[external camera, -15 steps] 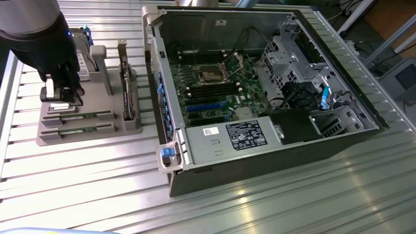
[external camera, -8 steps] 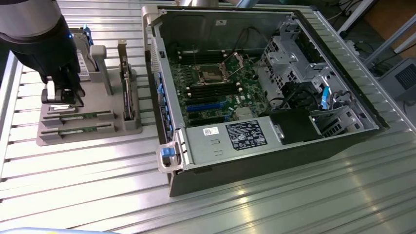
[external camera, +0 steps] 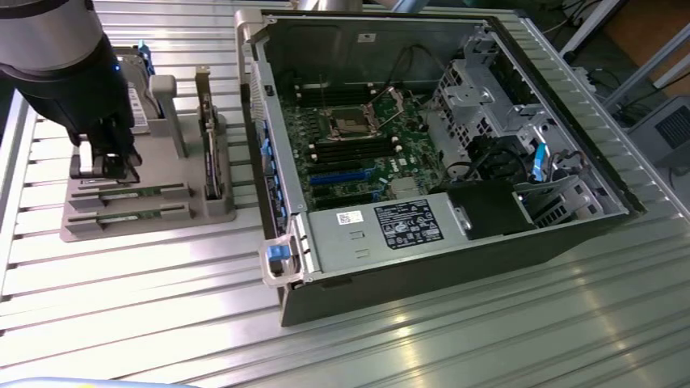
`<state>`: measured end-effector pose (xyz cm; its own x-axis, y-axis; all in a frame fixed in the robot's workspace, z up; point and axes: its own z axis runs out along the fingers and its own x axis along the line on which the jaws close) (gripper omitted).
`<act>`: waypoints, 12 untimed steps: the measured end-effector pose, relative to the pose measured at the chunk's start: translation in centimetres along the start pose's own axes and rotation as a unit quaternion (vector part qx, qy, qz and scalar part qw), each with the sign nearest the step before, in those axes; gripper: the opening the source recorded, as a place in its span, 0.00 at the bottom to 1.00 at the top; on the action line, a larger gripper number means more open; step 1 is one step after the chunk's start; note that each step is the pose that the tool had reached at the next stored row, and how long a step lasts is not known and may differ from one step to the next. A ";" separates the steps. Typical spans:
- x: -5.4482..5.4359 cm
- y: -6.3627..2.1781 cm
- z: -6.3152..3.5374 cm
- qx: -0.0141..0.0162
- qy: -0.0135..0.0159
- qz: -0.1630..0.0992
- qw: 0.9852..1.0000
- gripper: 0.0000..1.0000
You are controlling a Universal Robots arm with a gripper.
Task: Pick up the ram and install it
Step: 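Pick up the ram and move it above insertion slot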
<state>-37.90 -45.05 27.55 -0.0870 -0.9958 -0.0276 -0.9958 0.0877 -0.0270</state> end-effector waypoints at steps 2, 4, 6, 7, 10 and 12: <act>0.5 -0.04 0.00 0.000 0.000 0.000 1.000 0.30; 1.1 -0.09 0.01 0.000 0.000 0.000 1.000 0.30; 1.3 -0.11 0.03 0.000 0.000 0.000 1.000 0.30; 1.4 -0.12 0.06 0.000 0.000 0.000 1.000 0.30; 1.4 -0.11 0.12 0.000 0.000 0.000 1.000 0.30; 1.5 -0.12 0.20 0.000 0.000 0.000 1.000 0.30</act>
<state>-37.90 -46.51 27.31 -0.0870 -0.9958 -0.0276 -0.9958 0.0877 -0.0270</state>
